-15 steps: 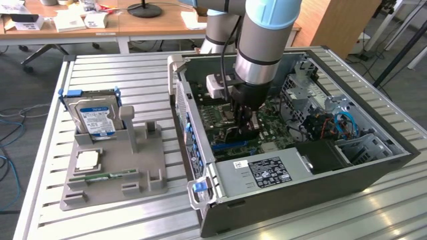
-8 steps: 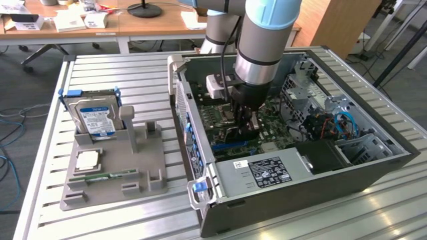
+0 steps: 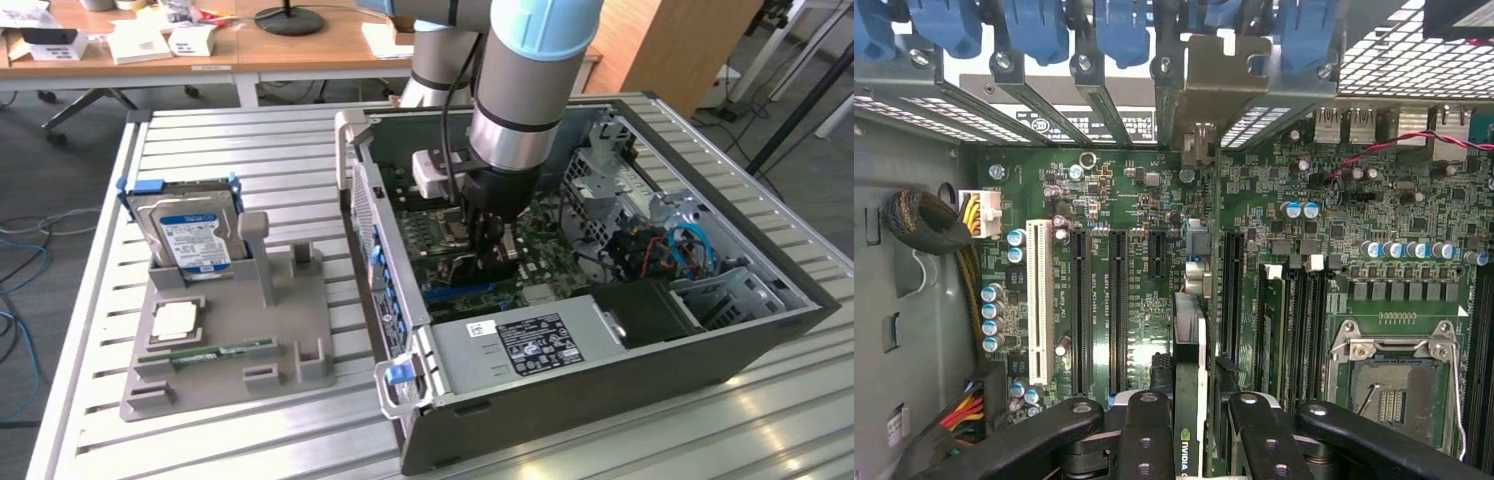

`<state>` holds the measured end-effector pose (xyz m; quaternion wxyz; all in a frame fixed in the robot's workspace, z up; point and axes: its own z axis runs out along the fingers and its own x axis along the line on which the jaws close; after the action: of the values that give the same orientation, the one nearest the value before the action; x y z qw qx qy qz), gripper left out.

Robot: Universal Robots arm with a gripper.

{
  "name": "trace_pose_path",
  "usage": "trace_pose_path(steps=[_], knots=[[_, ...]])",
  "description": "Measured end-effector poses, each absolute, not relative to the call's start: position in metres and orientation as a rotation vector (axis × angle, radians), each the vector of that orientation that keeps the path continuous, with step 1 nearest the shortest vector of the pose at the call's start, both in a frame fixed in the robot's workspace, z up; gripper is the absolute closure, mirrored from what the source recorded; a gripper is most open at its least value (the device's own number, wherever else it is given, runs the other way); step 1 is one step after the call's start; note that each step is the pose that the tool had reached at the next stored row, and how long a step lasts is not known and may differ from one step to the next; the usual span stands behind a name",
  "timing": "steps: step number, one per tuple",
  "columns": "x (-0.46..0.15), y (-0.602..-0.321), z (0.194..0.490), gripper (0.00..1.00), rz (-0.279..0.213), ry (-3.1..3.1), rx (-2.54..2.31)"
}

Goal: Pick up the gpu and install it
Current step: 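Insert the gpu into the slot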

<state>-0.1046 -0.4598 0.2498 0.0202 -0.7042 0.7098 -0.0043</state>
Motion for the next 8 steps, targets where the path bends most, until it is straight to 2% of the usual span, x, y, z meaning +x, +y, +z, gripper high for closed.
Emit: trace_pose_path(steps=[8], knots=[[-0.1047, -0.4598, 0.2494, 0.74, -0.013, 2.202, -2.184]])
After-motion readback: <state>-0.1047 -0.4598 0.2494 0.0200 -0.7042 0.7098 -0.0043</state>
